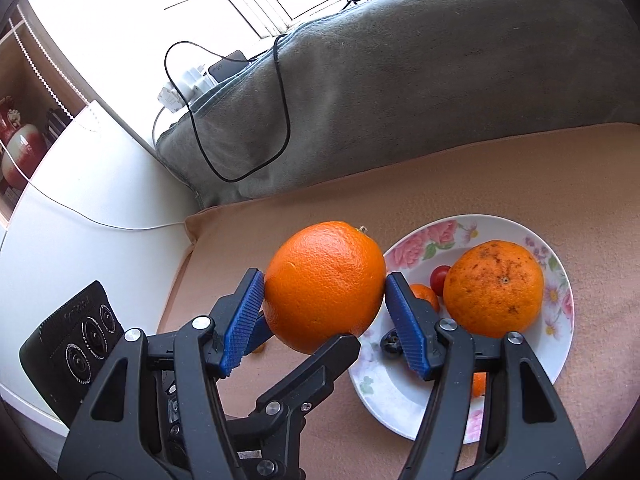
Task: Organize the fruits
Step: 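Carry the orange onto the floral plate and open both grippers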
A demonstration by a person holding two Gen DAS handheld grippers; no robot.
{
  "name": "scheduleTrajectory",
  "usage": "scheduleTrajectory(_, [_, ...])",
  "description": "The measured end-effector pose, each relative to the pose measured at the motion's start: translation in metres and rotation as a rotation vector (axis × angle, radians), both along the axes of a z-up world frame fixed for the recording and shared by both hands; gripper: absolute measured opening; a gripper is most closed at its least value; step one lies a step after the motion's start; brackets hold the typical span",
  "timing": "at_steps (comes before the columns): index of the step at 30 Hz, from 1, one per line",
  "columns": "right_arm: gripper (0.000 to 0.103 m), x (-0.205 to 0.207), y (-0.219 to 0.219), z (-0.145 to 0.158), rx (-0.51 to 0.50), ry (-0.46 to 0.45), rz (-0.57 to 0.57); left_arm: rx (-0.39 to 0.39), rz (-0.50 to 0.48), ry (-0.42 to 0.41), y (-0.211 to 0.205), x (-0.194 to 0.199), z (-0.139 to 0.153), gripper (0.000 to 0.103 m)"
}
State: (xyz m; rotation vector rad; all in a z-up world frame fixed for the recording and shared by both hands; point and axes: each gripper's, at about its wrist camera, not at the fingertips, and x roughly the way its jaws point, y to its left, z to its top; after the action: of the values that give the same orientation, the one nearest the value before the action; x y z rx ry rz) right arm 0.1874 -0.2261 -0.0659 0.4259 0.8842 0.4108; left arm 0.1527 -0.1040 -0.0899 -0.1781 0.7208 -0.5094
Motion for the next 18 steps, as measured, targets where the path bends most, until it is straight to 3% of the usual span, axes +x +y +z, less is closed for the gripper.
scheduleTrajectory(18, [0.066,0.034,-0.029,-0.021,0.007,0.065,-0.038,0.016,-0.040,0.078,-0.026,0.040,-0.017,0.060])
